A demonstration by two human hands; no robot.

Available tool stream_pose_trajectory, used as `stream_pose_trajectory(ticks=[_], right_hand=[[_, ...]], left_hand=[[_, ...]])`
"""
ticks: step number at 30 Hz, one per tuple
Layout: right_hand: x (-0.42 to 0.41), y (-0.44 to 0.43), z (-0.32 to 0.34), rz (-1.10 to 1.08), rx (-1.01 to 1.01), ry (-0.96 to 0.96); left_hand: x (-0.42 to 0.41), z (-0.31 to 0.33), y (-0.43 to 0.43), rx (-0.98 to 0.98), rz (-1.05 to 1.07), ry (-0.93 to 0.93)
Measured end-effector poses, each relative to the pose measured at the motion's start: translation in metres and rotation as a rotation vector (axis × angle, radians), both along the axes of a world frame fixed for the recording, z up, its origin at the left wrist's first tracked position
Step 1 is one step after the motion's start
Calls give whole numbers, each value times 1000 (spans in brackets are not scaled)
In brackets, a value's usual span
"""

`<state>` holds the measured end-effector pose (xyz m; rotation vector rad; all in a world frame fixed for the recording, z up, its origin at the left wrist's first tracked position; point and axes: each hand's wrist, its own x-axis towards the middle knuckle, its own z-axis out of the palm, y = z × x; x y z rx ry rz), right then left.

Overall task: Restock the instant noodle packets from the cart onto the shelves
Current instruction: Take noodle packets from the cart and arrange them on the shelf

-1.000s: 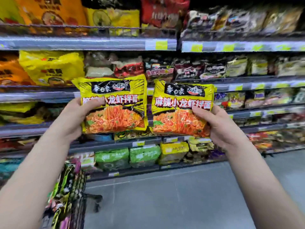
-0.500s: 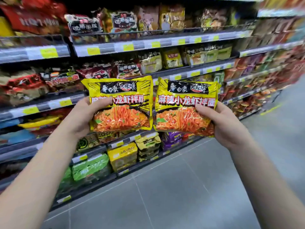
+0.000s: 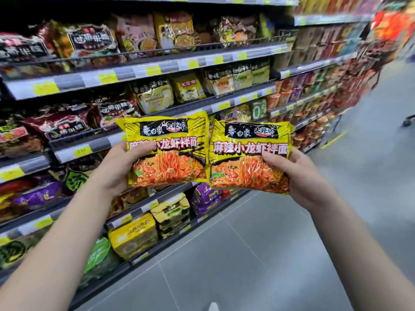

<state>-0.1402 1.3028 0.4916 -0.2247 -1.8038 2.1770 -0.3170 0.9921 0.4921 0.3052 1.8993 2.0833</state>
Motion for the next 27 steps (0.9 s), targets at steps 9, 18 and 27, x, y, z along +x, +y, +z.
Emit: stream_pose_trajectory(ticks=[9, 18, 27], right_hand=[[-99, 65, -7, 47, 22, -47], [-155, 108, -52, 130, -51, -160], [-222, 142, -88, 354, -100, -235]], left_hand=[[-92, -31, 45, -32, 120, -56], [-118, -68, 78, -60, 163, -123], [-92, -107, 89, -67, 365, -244]])
